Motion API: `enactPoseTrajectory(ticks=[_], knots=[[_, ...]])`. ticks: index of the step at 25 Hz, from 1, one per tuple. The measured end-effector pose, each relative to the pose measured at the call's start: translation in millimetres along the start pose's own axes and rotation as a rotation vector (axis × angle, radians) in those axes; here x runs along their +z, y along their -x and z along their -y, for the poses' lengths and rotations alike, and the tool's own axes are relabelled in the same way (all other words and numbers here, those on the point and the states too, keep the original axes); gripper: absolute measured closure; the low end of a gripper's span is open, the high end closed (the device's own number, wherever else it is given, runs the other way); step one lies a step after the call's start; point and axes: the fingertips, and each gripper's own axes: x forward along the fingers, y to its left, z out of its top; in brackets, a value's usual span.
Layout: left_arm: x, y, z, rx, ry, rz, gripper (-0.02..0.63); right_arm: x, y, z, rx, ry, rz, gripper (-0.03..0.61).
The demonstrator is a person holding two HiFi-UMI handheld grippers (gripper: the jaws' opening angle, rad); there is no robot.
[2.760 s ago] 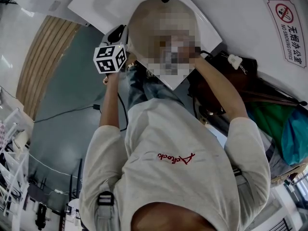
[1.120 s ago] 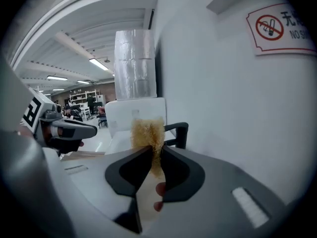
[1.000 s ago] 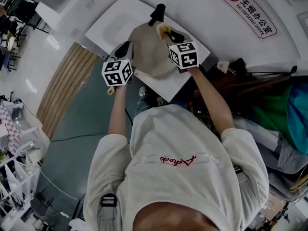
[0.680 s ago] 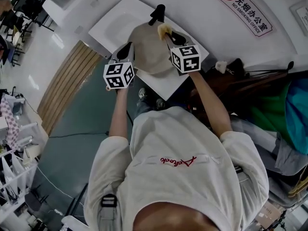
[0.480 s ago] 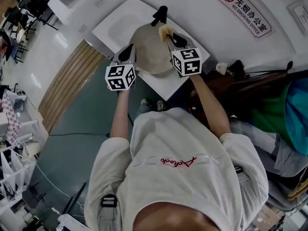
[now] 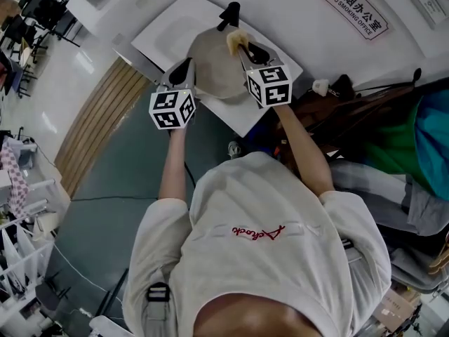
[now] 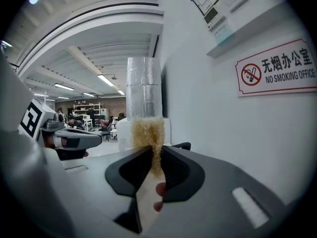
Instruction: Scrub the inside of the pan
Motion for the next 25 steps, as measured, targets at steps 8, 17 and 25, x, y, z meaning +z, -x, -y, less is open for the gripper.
enactPoseTrajectory(ticks=[8, 17, 25], knots=[[-4.8, 38.6, 13.3, -0.030, -0.017, -0.001, 0.614, -0.3, 38.8, -31.9, -0.034, -0.018, 0.030, 0.511], [-11.5, 80.7, 29.7, -0.036, -0.022, 0.009, 0.614, -13.5, 73.3, -57.0, -0.057, -0.038, 0.035, 0.511], [-14.8, 94.7, 46.5, -0.043, -0.028, 0.013, 0.614, -22.4, 95.4, -58.0, -0.071, -0.044, 0.032, 0.512]])
